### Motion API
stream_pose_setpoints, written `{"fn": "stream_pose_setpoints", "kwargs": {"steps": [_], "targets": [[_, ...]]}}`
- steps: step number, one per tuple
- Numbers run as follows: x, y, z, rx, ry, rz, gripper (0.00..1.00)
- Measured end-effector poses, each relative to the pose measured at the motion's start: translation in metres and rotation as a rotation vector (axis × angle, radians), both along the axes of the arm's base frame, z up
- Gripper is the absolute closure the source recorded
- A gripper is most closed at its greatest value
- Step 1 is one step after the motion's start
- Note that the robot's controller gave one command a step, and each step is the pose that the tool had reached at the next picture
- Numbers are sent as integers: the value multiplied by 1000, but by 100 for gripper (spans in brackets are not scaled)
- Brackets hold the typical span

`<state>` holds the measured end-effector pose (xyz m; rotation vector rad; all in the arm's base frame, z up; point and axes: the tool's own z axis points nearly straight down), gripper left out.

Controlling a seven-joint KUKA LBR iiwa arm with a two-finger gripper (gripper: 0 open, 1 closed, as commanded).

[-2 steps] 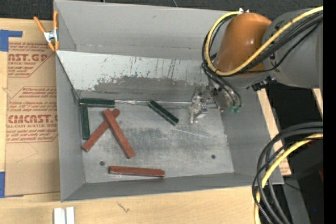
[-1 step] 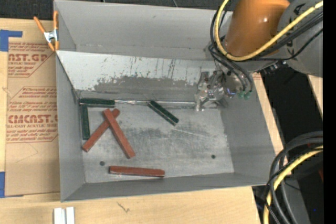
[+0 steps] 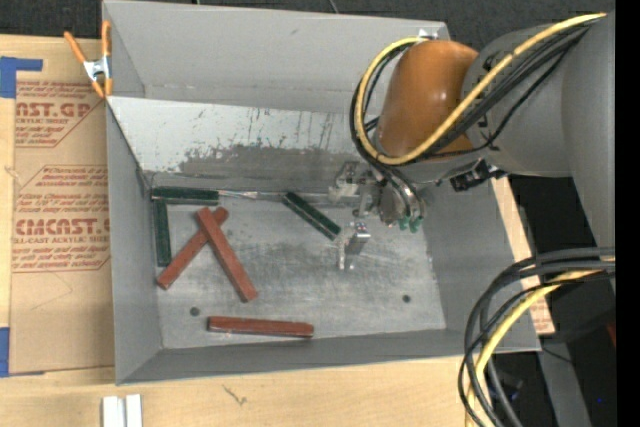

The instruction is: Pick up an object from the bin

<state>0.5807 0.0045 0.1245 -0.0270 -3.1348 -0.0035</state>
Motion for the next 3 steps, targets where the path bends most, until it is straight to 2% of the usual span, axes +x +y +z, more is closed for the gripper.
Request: {"fn": "stream_pose_setpoints", "kwargs": {"steps": [1,2,3], "targets": [[2,-1,4,-1,-8,1,0],[10,-21,-48,-1,-23,-210,100],[10,-21,-48,-1,-23,-210,100]]}}
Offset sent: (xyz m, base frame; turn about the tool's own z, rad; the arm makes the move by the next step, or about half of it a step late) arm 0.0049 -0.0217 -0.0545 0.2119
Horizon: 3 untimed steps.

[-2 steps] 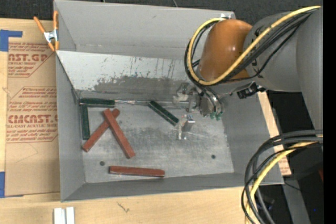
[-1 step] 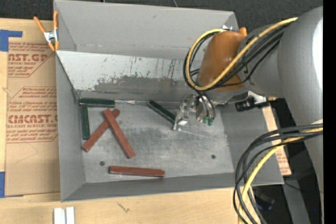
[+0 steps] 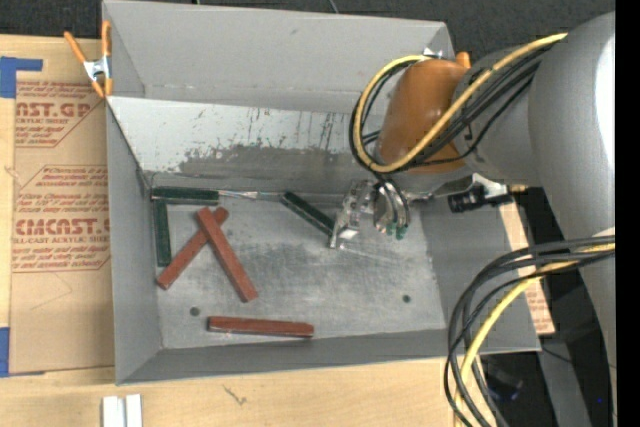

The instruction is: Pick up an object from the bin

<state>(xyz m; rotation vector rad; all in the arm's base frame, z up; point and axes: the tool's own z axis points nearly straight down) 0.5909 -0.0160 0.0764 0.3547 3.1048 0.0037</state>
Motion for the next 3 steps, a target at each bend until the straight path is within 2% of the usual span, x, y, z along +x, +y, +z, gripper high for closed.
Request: {"fn": "stream_pose_setpoints", "kwargs": {"steps": [1,2,3], "targets": [[0,0,1,0,0,0,100],[-5,0,63,1,18,2,100],[-6,-13,121,-2,15,64,100]]}}
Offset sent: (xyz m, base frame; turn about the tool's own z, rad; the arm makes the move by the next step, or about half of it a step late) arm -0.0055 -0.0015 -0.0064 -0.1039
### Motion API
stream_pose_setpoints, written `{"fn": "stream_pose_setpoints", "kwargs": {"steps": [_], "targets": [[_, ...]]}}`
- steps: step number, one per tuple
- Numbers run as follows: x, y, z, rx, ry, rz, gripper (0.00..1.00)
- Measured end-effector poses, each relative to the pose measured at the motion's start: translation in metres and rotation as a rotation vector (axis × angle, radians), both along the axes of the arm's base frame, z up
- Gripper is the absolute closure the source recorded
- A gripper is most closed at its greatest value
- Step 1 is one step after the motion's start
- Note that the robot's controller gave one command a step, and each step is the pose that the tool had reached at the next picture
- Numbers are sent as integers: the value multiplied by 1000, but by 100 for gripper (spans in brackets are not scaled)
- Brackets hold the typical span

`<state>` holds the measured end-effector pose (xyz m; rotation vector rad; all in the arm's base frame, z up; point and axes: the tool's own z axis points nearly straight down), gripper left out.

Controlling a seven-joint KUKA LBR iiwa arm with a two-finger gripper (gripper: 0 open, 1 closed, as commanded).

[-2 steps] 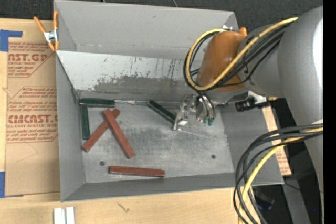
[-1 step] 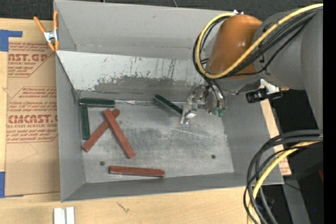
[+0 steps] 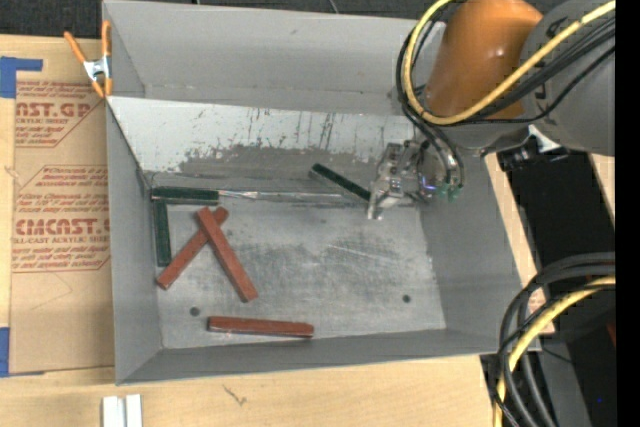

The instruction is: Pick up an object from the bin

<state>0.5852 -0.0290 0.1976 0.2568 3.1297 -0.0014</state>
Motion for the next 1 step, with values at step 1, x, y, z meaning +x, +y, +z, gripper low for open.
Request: {"fn": "stream_pose_setpoints", "kwargs": {"steps": [1], "targets": [[-12,15,46,1,2,-34,100]]}}
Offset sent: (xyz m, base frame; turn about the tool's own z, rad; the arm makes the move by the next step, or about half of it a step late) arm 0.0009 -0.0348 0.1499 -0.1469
